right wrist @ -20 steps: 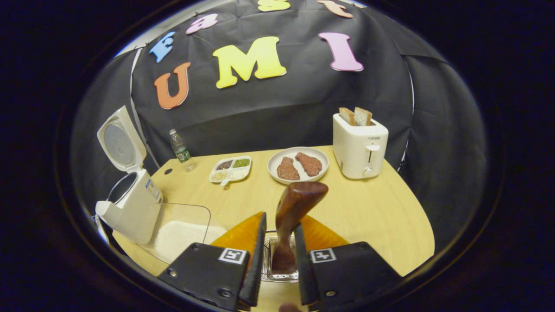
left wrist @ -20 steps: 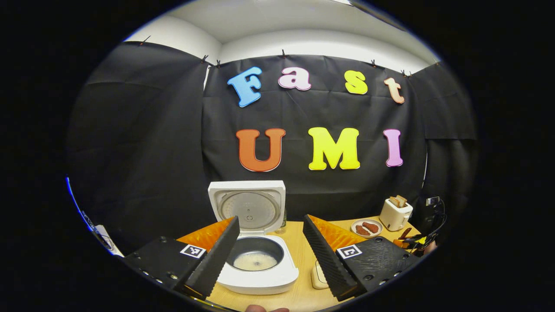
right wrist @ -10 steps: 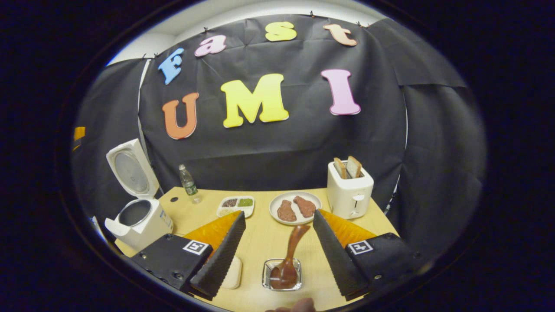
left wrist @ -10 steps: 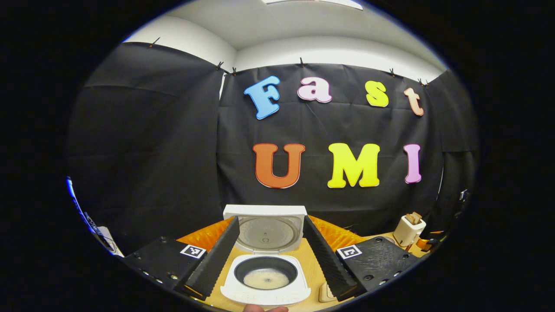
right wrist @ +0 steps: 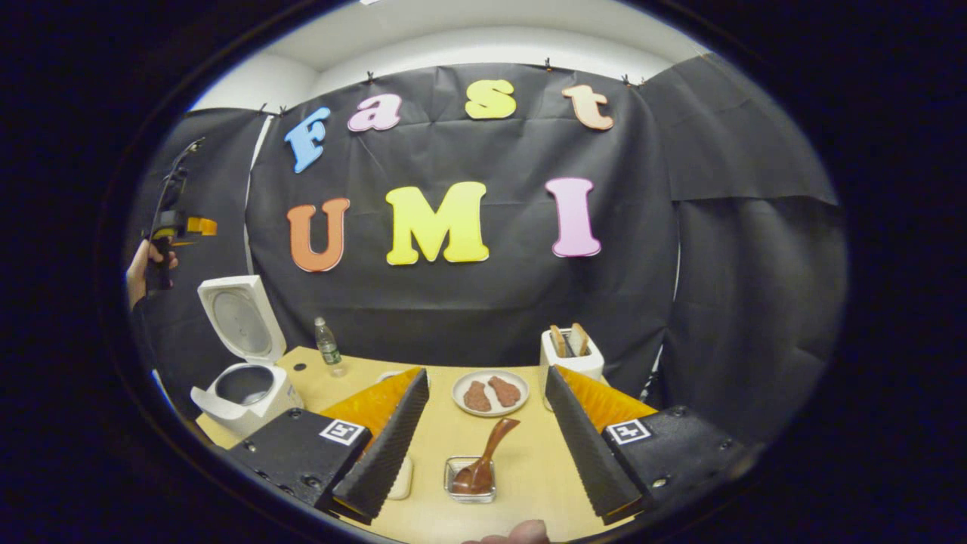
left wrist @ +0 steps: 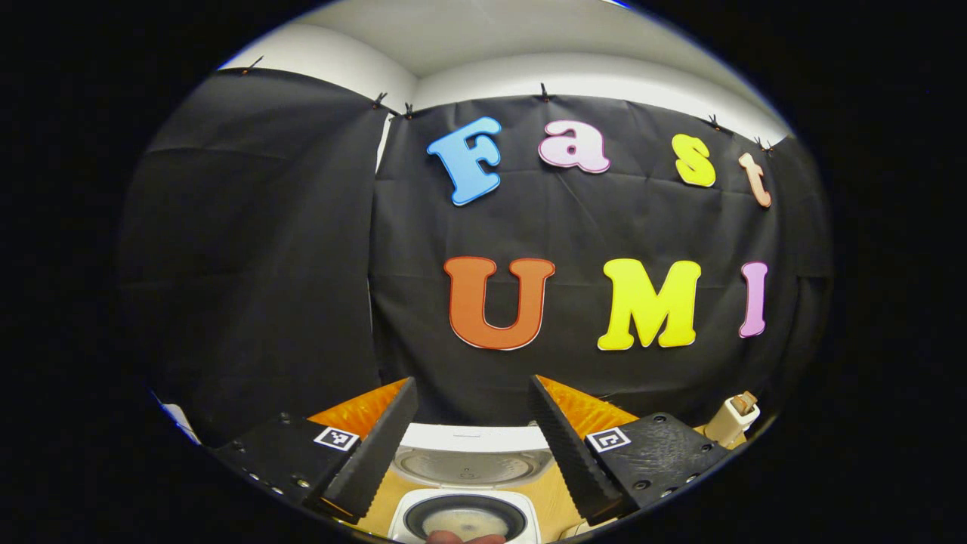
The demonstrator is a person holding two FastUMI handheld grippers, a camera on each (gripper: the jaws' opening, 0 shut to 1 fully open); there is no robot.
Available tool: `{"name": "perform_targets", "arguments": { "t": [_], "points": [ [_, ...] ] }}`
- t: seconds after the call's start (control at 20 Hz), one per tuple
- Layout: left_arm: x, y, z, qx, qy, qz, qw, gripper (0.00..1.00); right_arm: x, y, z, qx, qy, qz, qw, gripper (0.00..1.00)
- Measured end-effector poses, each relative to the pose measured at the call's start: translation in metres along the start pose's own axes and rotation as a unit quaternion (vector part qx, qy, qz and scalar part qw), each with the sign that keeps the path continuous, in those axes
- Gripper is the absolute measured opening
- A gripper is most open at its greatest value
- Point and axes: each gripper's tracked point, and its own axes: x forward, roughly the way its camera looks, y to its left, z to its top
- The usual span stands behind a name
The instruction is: Close the left gripper, press the button to open the rice cooker; take a wooden spoon from the chopstick holder with the right hand, scoop a spoonful of rice and pour it into the rice cooker, then put the wooden spoon back into the chopstick holder.
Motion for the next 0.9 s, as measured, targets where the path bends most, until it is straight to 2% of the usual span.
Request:
{"name": "perform_targets", "arguments": {
  "t": [0.2, 0.4, 0.55, 0.6, 0.9],
  "points": [
    [0.053, 0.01, -0.044, 0.005, 0.083, 0.0, 0.996, 0.95, -0.03, -0.021, -0.009, 0.019, 0.025, -0.032, 0.999, 1.0],
    [0.073, 0.01, -0.079, -0.011, 0.16, -0.006, 0.987, 0.94, -0.041, -0.032, -0.008, 0.012, 0.027, -0.056, 0.998, 0.99],
    [0.072, 0.01, -0.103, -0.008, 0.212, -0.01, 0.977, 0.95, -0.039, -0.015, -0.004, 0.009, 0.027, -0.041, 0.999, 1.0],
    [0.073, 0.01, -0.101, -0.003, 0.206, -0.016, 0.978, 0.96, -0.038, -0.011, -0.003, 0.008, 0.026, -0.037, 0.999, 1.0],
    [0.045, 0.01, -0.115, -0.003, 0.245, -0.022, 0.969, 0.98, -0.034, 0.021, -0.007, 0.008, 0.024, -0.004, 1.0, 1.0]
  ]
}}
